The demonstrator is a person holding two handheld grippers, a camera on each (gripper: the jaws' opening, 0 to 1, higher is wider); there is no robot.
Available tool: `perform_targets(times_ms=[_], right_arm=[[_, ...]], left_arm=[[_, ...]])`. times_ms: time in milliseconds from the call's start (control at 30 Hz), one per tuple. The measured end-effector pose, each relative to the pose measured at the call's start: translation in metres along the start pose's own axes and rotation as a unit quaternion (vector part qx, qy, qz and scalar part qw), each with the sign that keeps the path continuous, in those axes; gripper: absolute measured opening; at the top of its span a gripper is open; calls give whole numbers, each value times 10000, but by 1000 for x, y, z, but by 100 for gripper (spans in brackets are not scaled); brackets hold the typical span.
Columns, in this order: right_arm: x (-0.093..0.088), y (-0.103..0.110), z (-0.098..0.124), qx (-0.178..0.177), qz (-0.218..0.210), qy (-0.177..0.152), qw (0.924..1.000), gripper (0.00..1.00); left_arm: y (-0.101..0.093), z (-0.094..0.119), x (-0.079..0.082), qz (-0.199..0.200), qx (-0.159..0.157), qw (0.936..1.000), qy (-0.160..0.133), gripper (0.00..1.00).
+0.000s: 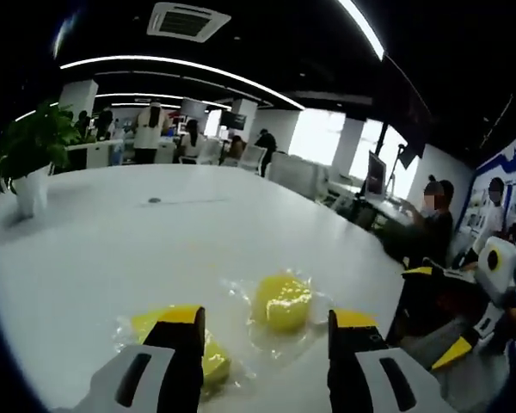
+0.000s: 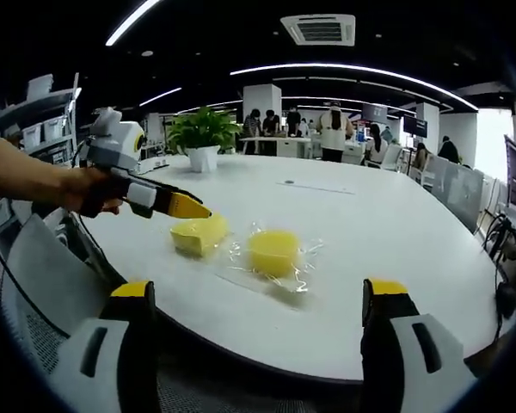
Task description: Compare the silicone blocks by pressing each to a similar depth, holding the contact briefly, and releasing to observe deformation and rebound differences across the visible hardness samples.
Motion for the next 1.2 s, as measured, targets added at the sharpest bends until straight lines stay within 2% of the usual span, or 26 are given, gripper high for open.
perform_targets(times_ms=[100, 233, 333, 467, 533, 567, 633, 733, 900, 1000, 1200], right_arm=[[-1, 1, -1, -2, 61, 39, 10000, 94], [-1, 0, -1, 1, 33, 51, 10000, 93], [-2, 0, -2, -7, 60, 95, 9999, 92], [-5, -1, -3, -44, 115, 152, 9998, 92], [-6, 0, -4, -94, 221, 199, 9995, 91], [-6, 0, -4, -98, 226, 208, 9995, 91], [-6, -1, -4, -100, 233, 200, 9995, 91], [-6, -1, -5, -146, 279, 221, 9993, 90], [-7, -1, -6, -124, 280, 238, 9992, 89], [-8, -1, -7, -137, 304, 263, 9991, 89], [-9, 0, -8, -124, 316, 298, 9990, 89]], left_arm=[[4, -10, 7, 119, -29, 9999, 5, 57], [8, -25, 15, 481, -114, 9988, -26, 57], [9, -35, 22, 1099, -293, 9933, -218, 58], [18, -49, 20, 1237, -186, 9920, -150, 59], [22, -56, 15, 1394, -170, 9901, -77, 59], [25, -59, 13, 1594, -211, 9870, -68, 59], [28, -62, 15, 1536, -185, 9879, -117, 55], [28, -66, 21, 1521, -190, 9882, -75, 55], [30, -77, 27, 1756, -208, 9842, -83, 54], [33, -85, 27, 1981, -246, 9799, 15, 54], [35, -99, 24, 2007, -78, 9795, 168, 51]])
Point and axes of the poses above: the point that each gripper's makers call its tool centre point, and the gripper's own axes: z roughly backward along the fingers, y roughly to its left, x roughly out of its top, the point moved 3 cm from there along z, roughly backward along the fingers, and after that the axes turned 15 degrees about y, right-handed, at the moved point
